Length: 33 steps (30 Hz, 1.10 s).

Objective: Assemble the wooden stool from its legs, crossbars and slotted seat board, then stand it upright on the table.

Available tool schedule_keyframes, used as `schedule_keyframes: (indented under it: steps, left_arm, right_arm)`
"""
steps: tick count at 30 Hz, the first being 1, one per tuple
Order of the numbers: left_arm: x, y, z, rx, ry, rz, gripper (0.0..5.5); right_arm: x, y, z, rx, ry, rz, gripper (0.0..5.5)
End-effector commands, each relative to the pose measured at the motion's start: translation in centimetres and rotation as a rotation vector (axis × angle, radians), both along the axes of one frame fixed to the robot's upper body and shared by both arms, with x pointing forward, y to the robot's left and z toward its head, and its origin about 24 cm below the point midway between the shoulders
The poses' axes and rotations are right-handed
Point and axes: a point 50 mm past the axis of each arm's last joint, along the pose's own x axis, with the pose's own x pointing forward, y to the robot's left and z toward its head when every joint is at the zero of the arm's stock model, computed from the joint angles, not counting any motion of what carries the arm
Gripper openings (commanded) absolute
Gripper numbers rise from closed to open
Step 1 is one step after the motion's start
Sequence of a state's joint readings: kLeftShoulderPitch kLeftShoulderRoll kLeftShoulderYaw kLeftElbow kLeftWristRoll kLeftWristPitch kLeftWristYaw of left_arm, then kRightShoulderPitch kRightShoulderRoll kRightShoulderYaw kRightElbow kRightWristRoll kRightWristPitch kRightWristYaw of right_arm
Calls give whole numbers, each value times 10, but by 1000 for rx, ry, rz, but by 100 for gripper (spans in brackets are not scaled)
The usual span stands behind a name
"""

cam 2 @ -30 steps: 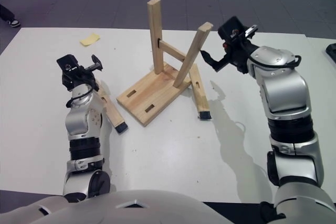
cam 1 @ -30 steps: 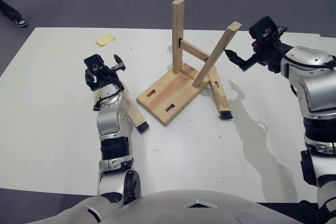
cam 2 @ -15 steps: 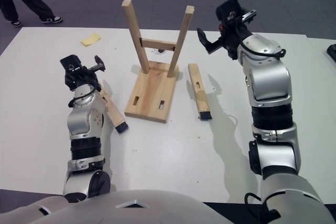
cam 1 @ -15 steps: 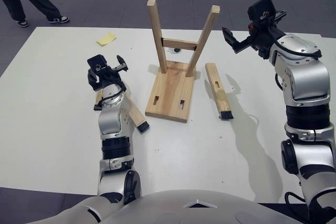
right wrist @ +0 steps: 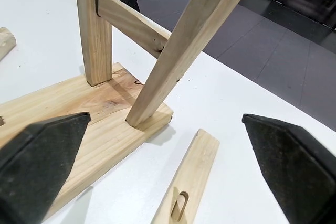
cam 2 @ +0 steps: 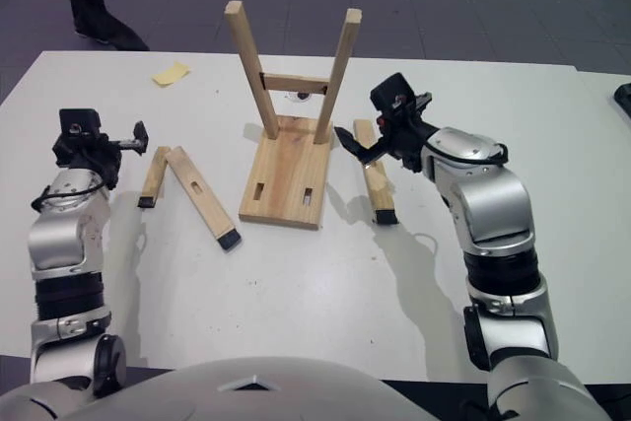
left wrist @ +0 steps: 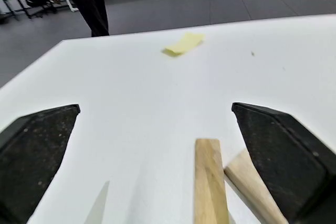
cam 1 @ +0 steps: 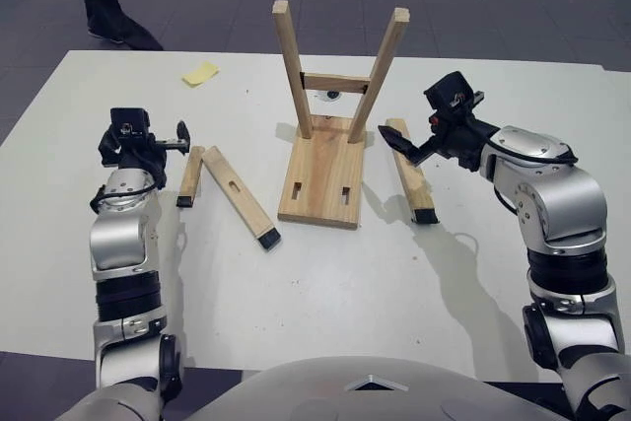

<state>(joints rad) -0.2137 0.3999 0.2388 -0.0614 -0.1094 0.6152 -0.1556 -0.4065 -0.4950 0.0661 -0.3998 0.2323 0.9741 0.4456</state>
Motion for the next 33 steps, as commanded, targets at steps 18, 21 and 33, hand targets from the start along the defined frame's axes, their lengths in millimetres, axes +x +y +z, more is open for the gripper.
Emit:
schedule_keyframes:
  steps: [18, 21, 33]
  left_arm:
    - [-26, 13, -67, 17, 422, -239, 512]
    - [-31, 15, -73, -73, 488, -236, 467]
    - [-52, 37, -92, -228, 792, -220, 276]
  right_arm:
    - [-21, 10, -16, 151, 38, -117, 540]
    - [-22, 12, -15, 165, 36, -112, 540]
    - [-23, 21, -10, 278, -10, -174, 540]
